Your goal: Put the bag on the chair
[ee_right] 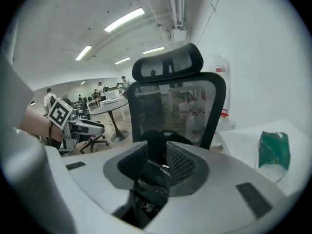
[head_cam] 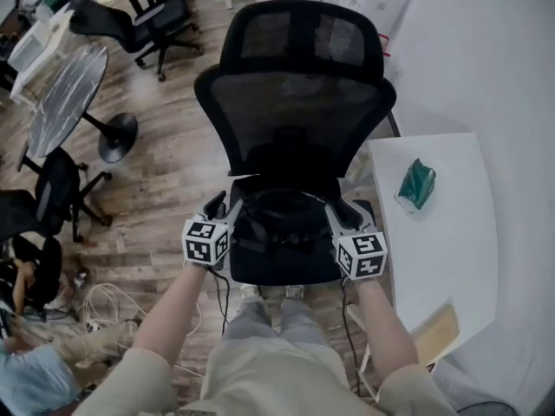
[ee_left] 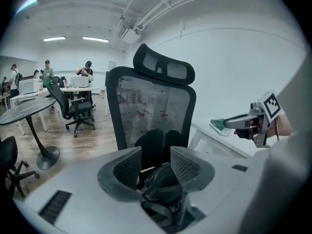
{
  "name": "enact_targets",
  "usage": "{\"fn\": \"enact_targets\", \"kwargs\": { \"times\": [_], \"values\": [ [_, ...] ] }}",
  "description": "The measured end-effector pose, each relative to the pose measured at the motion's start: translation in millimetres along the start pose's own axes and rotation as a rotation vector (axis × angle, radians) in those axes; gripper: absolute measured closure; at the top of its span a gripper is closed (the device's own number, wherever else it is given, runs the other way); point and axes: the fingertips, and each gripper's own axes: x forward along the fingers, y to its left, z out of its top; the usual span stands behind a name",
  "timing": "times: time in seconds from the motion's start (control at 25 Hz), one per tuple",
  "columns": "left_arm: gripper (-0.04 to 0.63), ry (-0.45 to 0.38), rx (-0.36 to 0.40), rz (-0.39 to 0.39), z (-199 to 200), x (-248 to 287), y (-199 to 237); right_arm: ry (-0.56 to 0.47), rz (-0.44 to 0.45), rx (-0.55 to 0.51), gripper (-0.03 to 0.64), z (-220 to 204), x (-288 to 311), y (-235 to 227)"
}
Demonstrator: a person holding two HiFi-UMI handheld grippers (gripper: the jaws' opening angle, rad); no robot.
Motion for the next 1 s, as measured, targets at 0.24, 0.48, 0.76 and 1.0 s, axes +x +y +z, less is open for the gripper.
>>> {"fn": "enact_targets", "kwargs": {
  "times": [0.24,0.48,0.76,1.0],
  "values": [
    [0.439,-0.056,0.062,-0.022,43.5,-46.4,-16.9,-0.123,0.012,-0.045,0.532,68.0,-54.6,28.8],
    [0.492,-0.203,0.106,0.017,103.6,-95.7,-25.7,-0.219,0.039,-0.086,0.565,125.2,-107.3,51.6],
    [0.503,-0.323,0.171,-0.065,161.5,-158.9,-65.6,-0.337,0.078,-0.102,0.577,187.2,-178.0,82.1],
    [0.526,-0.433,0.249,-0.119,205.3,-212.2,-106.0,-0.450,0.149,-0.088,0.590,226.1,-235.2,110.2]
  ]
}}
